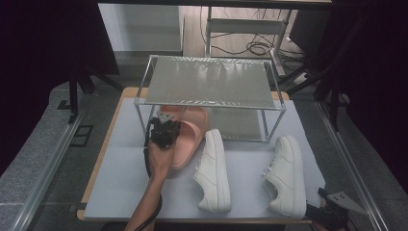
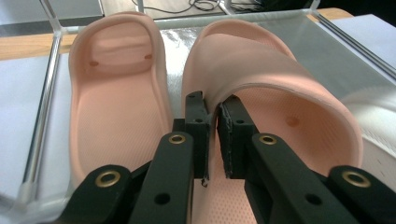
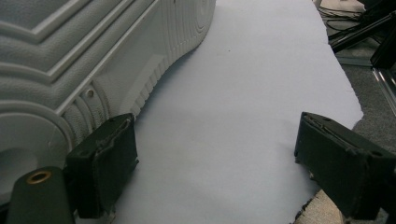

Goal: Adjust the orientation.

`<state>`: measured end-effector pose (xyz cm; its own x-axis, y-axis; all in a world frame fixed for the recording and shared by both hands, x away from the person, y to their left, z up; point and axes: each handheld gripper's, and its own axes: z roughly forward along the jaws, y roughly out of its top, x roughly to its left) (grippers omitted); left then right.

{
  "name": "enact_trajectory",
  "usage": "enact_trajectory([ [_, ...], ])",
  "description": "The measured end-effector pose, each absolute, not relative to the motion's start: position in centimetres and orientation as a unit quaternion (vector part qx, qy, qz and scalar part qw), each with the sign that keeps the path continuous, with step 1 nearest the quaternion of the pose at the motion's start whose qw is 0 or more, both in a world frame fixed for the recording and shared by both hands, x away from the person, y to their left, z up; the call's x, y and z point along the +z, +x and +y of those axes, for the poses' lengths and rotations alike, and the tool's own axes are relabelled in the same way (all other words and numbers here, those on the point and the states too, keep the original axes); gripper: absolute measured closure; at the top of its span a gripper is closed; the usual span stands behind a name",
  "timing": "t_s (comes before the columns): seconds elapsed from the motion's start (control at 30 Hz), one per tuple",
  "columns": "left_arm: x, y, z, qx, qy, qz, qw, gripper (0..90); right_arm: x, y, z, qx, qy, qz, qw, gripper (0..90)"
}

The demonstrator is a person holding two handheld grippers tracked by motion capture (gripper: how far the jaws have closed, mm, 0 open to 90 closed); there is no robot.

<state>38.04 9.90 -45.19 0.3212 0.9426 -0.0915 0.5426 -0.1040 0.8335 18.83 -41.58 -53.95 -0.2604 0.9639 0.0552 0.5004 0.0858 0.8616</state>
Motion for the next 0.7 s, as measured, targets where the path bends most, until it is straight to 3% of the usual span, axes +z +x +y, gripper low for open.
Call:
enact_trajectory([
  [0.7, -48.4, 40.8, 8.5, 0.258, 0.674, 0.569, 0.394, 82.7, -53.9, 18.8, -41.6, 0.409, 0.538, 0.68, 0.283, 13.1],
])
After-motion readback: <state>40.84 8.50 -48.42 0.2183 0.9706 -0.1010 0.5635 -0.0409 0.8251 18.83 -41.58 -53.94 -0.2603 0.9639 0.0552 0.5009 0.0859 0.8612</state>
